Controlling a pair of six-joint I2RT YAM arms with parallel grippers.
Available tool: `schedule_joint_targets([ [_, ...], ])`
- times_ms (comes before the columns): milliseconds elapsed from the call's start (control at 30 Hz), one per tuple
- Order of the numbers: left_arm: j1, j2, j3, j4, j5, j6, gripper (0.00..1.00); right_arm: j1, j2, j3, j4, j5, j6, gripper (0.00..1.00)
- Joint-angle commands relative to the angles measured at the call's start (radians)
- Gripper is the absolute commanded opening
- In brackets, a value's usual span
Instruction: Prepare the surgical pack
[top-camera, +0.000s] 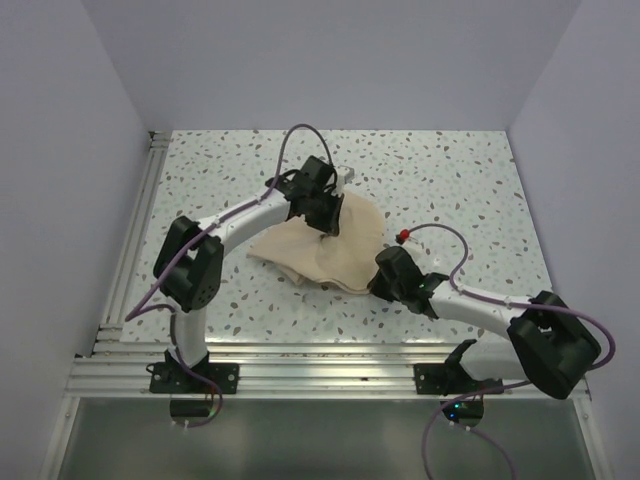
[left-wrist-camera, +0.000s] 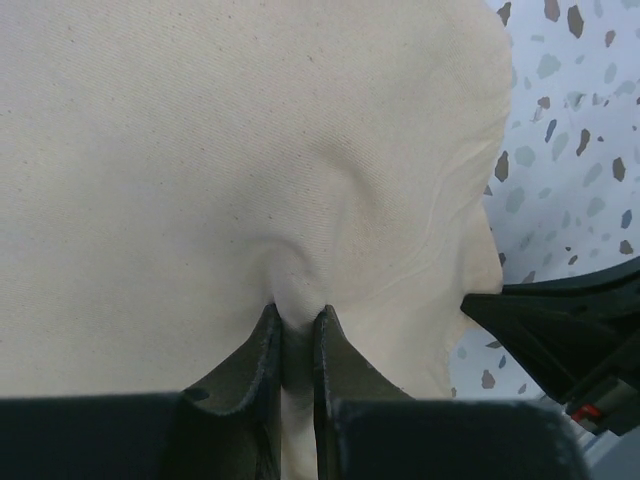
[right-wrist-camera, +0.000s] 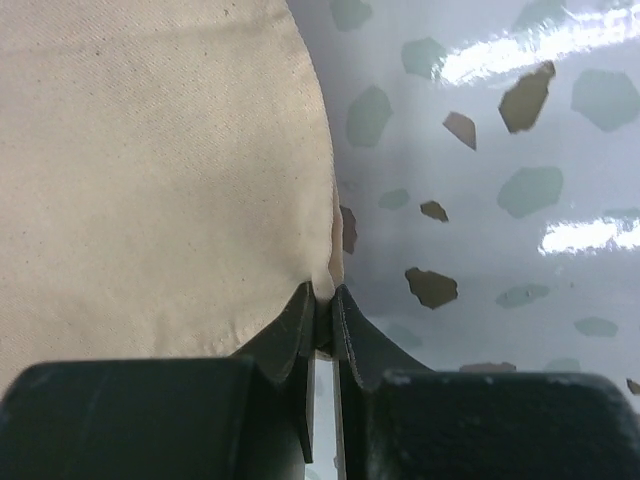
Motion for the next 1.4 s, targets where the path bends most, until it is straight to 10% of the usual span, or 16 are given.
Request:
schedule_joint_targets([
  [0, 0.043, -0.103, 0.075, 0.005, 0.132, -0.082, 0.00, -0.030, 0.026, 0.016, 0.087, -0.069, -0.078, 0.00],
  [1067, 0.080, -0.132, 0.231, -0.013, 0.312, -0.159, 0.00, -0.022, 0.629, 0.133, 0.963, -0.203, -0.024, 0.00],
  [1200, 0.078, -0.133, 0.233, -0.025, 0.287, -0.142, 0.00, -0.007, 0.631, 0.154, 0.951, -0.166, -0.027, 0.21],
  [1367, 0.080, -0.147, 0.149, 0.019, 0.295, -0.142, 0.00, -0.007, 0.623, 0.148, 0.945, -0.148, -0.021, 0.23],
])
